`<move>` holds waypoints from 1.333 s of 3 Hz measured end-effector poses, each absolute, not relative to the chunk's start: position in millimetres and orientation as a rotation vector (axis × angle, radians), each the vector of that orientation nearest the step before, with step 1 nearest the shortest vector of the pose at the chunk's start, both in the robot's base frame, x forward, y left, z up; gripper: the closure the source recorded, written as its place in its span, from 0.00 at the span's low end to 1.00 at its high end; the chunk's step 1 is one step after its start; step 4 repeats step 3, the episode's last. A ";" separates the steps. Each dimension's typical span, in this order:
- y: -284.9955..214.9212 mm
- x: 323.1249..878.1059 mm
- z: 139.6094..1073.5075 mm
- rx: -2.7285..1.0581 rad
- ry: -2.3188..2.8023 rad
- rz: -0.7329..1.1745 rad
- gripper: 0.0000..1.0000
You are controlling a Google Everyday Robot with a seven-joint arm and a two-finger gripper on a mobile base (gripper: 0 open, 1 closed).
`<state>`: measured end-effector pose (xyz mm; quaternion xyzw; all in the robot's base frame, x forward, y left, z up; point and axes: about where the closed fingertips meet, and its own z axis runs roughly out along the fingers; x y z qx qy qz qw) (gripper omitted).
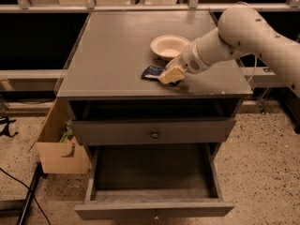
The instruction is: Pick rxbar blueberry from middle drawer and place on counter
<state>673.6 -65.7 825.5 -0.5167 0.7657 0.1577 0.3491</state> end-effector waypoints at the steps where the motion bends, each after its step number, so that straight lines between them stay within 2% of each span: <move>1: -65.6 673.6 825.5 -1.339 1.984 0.409 0.04; 2: -65.6 673.6 825.4 -1.339 1.984 0.409 0.00; 4: -65.6 673.6 825.4 -1.339 1.984 0.409 0.00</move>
Offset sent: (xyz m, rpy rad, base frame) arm 0.0000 0.0000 0.0000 0.0000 0.0000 0.0001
